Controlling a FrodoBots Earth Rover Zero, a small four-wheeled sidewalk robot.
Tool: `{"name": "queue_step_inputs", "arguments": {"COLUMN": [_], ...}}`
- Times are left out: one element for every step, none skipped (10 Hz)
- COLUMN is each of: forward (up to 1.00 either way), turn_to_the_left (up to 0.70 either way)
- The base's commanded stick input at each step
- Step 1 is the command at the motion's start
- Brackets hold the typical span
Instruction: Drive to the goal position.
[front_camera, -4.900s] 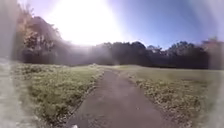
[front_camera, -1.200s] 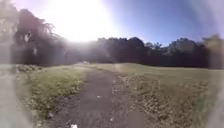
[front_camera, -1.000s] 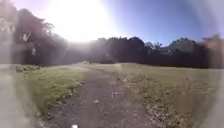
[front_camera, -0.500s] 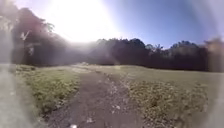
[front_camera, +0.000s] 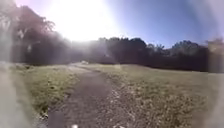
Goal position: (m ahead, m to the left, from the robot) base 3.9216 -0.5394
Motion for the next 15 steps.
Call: {"name": "queue_step_inputs", "arguments": {"forward": [1.0,1.0,1.0,1.0,1.0,1.0,1.0,1.0,1.0,1.0,1.0,1.0,1.0,1.0,1.0], "turn_to_the_left": [0.01,0.01,0.01,0.01,0.01,0.01,0.01,0.01,0.01,0.01,0.01,0.21,0.35,0.4,0.41]}}
